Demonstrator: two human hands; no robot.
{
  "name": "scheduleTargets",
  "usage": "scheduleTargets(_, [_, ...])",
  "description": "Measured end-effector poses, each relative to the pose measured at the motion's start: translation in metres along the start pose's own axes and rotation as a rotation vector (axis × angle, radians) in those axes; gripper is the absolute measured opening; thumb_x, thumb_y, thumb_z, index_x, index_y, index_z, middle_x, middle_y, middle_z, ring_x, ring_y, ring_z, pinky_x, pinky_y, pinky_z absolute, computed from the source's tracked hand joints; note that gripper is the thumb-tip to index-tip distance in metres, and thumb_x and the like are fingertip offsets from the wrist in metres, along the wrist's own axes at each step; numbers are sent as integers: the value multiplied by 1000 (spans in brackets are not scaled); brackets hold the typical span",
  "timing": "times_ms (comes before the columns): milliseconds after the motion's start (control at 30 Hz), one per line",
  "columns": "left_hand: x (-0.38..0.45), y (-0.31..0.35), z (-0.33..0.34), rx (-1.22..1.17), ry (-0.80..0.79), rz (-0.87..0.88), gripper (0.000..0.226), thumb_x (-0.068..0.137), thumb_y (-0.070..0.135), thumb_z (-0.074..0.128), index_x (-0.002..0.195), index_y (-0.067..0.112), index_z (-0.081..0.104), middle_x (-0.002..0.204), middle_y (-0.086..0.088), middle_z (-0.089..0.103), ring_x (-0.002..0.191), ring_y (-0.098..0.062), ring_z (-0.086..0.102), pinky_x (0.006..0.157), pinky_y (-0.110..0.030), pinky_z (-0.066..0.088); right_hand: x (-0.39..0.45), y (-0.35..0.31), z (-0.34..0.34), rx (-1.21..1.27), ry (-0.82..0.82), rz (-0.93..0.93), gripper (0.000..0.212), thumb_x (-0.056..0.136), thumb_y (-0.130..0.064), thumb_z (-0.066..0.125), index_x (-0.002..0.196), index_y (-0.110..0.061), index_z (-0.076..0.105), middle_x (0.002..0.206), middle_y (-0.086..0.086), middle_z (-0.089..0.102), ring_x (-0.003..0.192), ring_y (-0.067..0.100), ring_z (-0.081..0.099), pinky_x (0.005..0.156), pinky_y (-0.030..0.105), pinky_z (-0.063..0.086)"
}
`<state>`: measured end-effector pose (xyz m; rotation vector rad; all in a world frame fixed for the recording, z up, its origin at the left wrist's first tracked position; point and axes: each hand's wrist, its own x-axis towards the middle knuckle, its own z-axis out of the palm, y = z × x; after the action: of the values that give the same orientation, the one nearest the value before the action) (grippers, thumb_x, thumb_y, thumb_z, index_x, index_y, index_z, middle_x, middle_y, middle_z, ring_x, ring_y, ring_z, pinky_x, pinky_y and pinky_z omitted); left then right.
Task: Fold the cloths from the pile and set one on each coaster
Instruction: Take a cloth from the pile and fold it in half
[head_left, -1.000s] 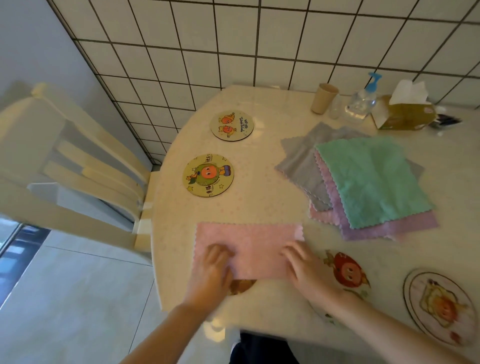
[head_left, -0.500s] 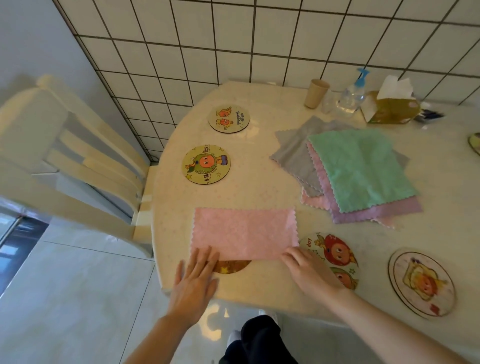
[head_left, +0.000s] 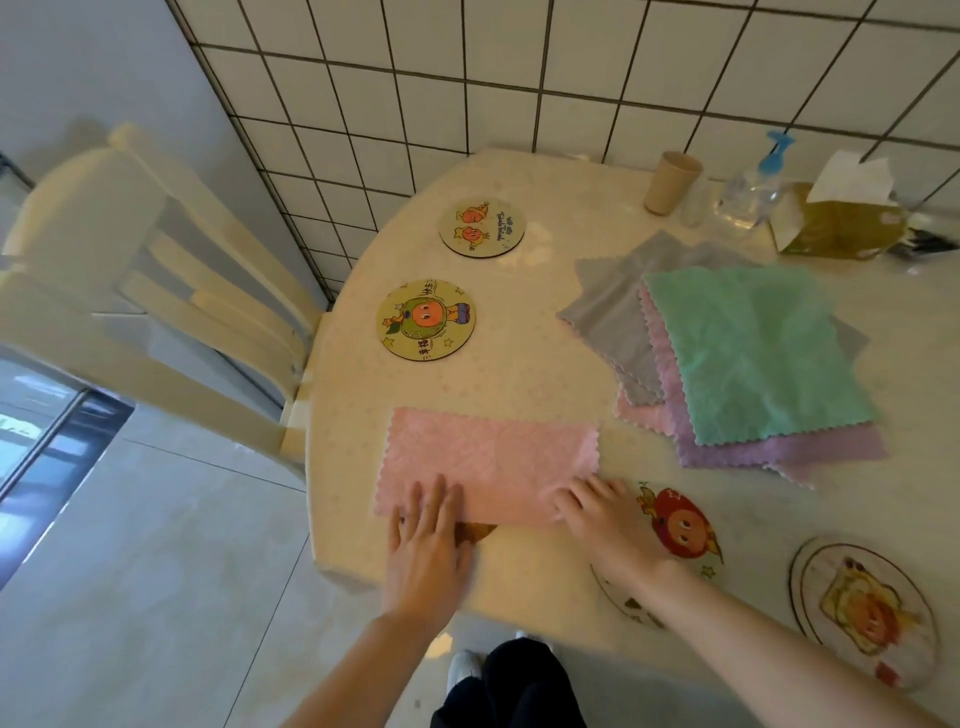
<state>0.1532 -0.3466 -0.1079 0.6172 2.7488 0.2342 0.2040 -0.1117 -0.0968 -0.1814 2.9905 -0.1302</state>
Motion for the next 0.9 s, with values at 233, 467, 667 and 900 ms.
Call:
scheduleTargets(233, [12,63,20,-61,-23,176,62,93,47,42,149,29,25,156,2,26,143,-27,20,112,-47,28,-17,-1,-44,209,138,-241,12,85,-12,43,90,-21,49,82,-4,55,76,17,49,64,29,44])
scheduleTargets(467, [0,53,28,52,45,431,50,87,34,56,136,25,51,140,2,53,129,-30,48,97,-51,47,-14,22,-53,340,-6,-375,29,82,-6,43,102,-13,63,98,0,64,91,10,55,77,29,53])
scheduleTargets(667, [-28,10,24,100,28,642,60,85,32,64,141,27,42,148,3,43,137,-24,39,109,-43,35,11,37,-28,-19,-231,-713,86,69,14,53,146,-16,29,153,4,29,141,21,25,113,35,17])
scheduleTargets(900, [-47,-1,21,-305,-76,405,43,100,38,36,143,38,37,147,10,42,138,-9,35,116,-33,26,33,44,-5,-104,-223,-898,68,75,-5,61,139,-20,41,146,0,42,132,18,42,107,35,37])
